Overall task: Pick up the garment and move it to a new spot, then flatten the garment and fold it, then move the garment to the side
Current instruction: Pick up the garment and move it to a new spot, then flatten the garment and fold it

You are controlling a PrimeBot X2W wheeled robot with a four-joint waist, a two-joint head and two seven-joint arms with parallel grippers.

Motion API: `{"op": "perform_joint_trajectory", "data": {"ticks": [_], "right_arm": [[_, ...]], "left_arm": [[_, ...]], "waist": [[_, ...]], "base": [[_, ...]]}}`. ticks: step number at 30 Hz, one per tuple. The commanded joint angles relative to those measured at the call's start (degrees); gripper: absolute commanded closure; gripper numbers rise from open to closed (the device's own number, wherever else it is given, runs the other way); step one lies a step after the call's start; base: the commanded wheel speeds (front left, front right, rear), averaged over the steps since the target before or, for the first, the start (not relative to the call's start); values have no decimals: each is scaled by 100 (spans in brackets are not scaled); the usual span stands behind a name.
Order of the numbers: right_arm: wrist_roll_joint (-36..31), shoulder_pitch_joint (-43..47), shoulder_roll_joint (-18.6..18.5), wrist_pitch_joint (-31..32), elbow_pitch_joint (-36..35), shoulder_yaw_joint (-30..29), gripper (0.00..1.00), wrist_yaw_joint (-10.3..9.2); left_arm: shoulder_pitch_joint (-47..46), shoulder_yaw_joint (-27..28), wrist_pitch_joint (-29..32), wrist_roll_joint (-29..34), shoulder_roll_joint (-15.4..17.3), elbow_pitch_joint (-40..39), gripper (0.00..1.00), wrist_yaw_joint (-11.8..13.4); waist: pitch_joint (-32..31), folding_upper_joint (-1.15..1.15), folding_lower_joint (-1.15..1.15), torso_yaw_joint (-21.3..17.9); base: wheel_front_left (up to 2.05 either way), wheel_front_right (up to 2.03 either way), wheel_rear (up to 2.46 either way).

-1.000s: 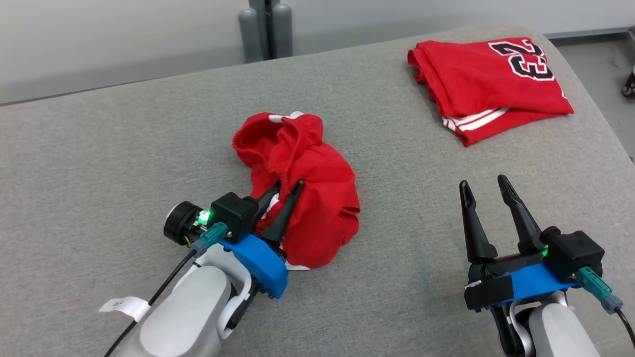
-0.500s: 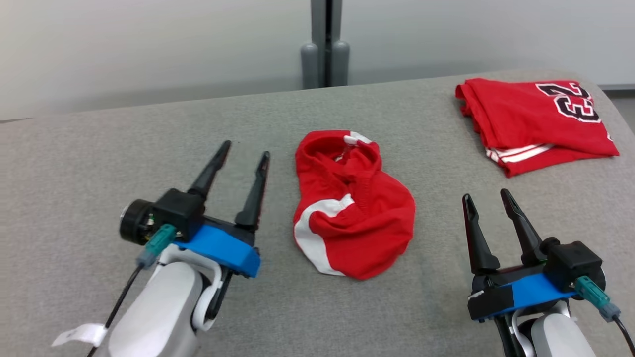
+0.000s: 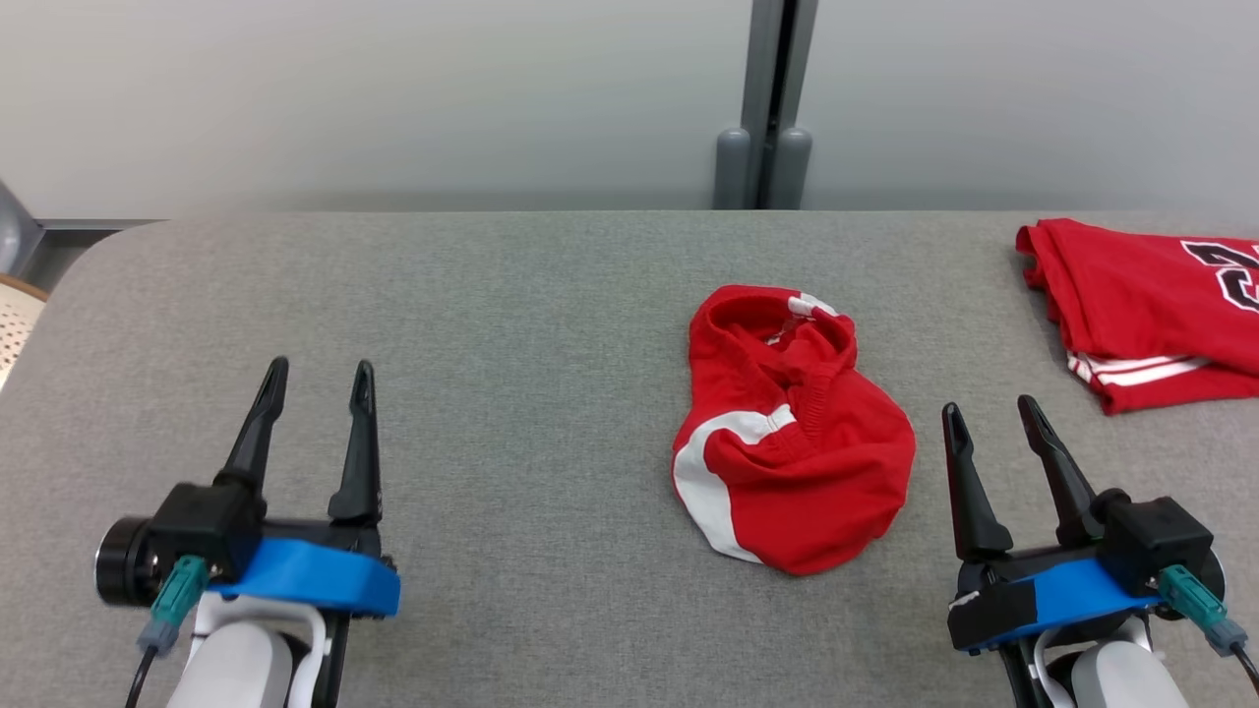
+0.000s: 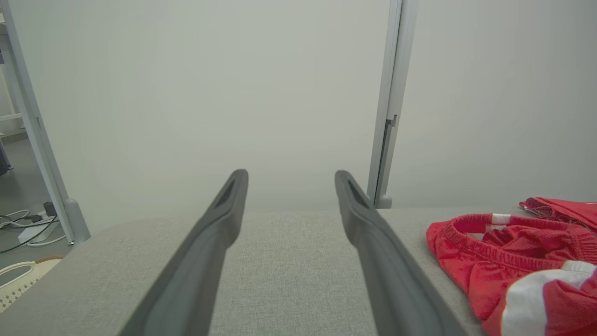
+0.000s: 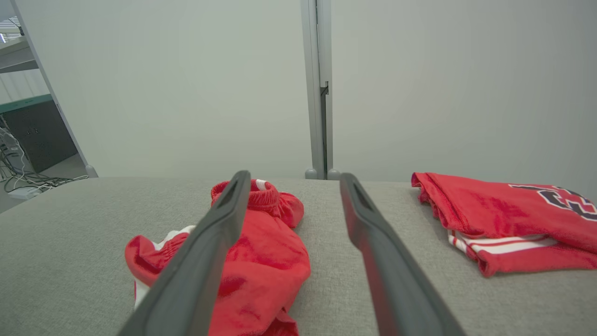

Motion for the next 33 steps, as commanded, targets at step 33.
{"op": "perform_joint_trajectory", "data": {"ticks": [33], "right_arm": [[19, 547, -5, 155, -88, -424, 0, 1]], "left_arm": [[1107, 1284, -24, 961, -582, -26, 0, -607]], "waist": [[-225, 0, 0, 63]], "base": [[0, 0, 0]]}}
